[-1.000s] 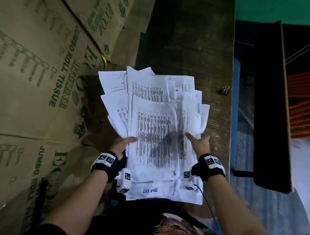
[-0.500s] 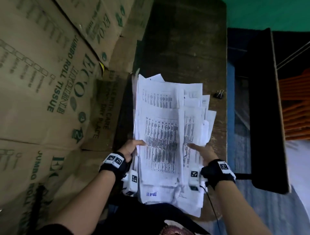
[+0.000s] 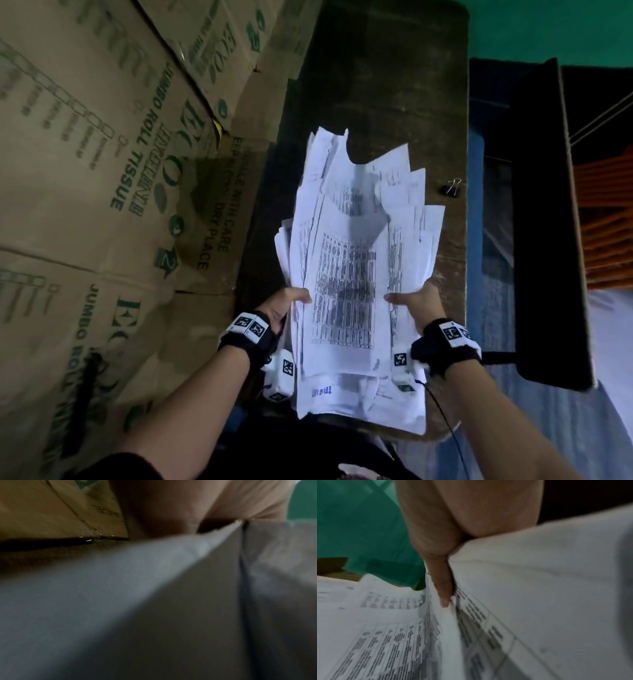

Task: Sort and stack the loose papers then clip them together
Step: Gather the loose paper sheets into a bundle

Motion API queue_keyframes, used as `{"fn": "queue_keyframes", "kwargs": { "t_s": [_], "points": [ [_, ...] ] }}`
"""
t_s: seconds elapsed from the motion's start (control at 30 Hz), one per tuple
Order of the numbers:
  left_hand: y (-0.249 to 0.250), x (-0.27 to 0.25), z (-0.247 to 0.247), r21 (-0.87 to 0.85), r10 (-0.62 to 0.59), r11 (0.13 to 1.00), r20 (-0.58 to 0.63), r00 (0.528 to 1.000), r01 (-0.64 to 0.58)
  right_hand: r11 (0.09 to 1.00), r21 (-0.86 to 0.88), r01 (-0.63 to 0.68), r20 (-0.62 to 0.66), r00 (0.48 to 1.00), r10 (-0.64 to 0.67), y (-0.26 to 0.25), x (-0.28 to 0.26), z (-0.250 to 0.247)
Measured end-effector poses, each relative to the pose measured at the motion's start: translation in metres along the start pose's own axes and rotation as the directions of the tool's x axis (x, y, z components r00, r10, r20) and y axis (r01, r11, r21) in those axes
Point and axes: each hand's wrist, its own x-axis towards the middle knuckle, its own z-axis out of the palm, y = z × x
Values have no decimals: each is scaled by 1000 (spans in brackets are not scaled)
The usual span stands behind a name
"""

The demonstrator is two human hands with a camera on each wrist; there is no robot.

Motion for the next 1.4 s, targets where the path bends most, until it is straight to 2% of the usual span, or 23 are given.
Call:
{"fn": "queue_keyframes", "kwargs": {
  "t_s": [0.1,0.2,0.27,0.33,0.43,0.5,0.6,0.67,0.73,0.83,0.87,0.9,0.93,0.97,1.0,1.03,1.07,1.13,1.2,1.23,1.27,1.33,1.4],
  "points": [
    [-4,-5,-6,-87,-19,996,-40,999,15,993,113,27,87,996,-37,-4,-12,-10],
    [-18,9,-22,-162,-49,986,-118,992,30,997,81,-20,137,991,9,-4,-11,-17],
    [-25,22,-26,-169,-56,985,-164,985,28,995,-64,-72,95,992,77,-2,-2,-11],
    [-17,20,-13,-65,-24,998,-268,963,7,966,-240,-91,-5,996,93,-8,3,5],
    [-2,14,11,101,130,991,-486,864,-92,933,-353,-66,-106,994,30,-22,3,27],
    [8,10,16,157,221,974,-527,821,-162,937,-349,-3,-132,990,-46,-32,2,34],
    [30,0,15,179,347,938,-515,784,-297,949,-256,184,-161,960,-230,-47,-2,30],
    [47,-10,16,188,433,898,-535,725,-398,937,-130,326,-228,909,-348,-60,-12,21],
    [65,-27,19,208,517,845,-553,654,-492,895,39,443,-310,857,-411,-80,-27,11],
    [89,-59,28,290,684,696,-547,483,-656,754,205,625,-427,750,-505,-109,-49,-2],
    [93,-67,31,310,728,648,-521,446,-696,712,216,668,-455,714,-532,-113,-52,-7],
    [96,-69,27,305,736,657,-459,498,-690,682,231,694,-480,691,-541,-116,-55,-11],
    [98,-69,22,303,692,720,-392,607,-625,670,248,700,-486,688,-540,-115,-55,-16],
    [97,-66,17,290,589,805,-287,756,-518,669,255,698,-478,693,-540,-112,-55,-22],
    [95,-64,12,267,469,869,-171,867,-418,679,257,688,-454,706,-543,-105,-52,-26],
    [93,-62,9,202,376,914,-89,922,-353,695,253,673,-420,724,-547,-97,-50,-28],
    [91,-60,7,161,316,939,-47,948,-305,712,251,656,-391,742,-545,-89,-46,-29],
    [88,-58,9,64,294,954,-6,956,-294,739,270,618,-339,779,-527,-75,-35,-26],
    [88,-53,11,-7,359,932,-110,927,-362,780,263,568,-299,817,-494,-71,-31,-22],
    [87,-46,11,8,411,907,-238,880,-422,790,247,562,-295,820,-491,-73,-30,-19],
    [88,-40,11,37,468,872,-357,808,-488,785,245,569,-300,814,-497,-76,-29,-17],
    [90,-35,15,91,506,842,-478,718,-532,767,285,575,-309,813,-494,-82,-25,-11],
    [93,-33,19,111,494,845,-536,685,-523,761,322,563,-312,822,-476,-92,-23,-9]
  ]
}}
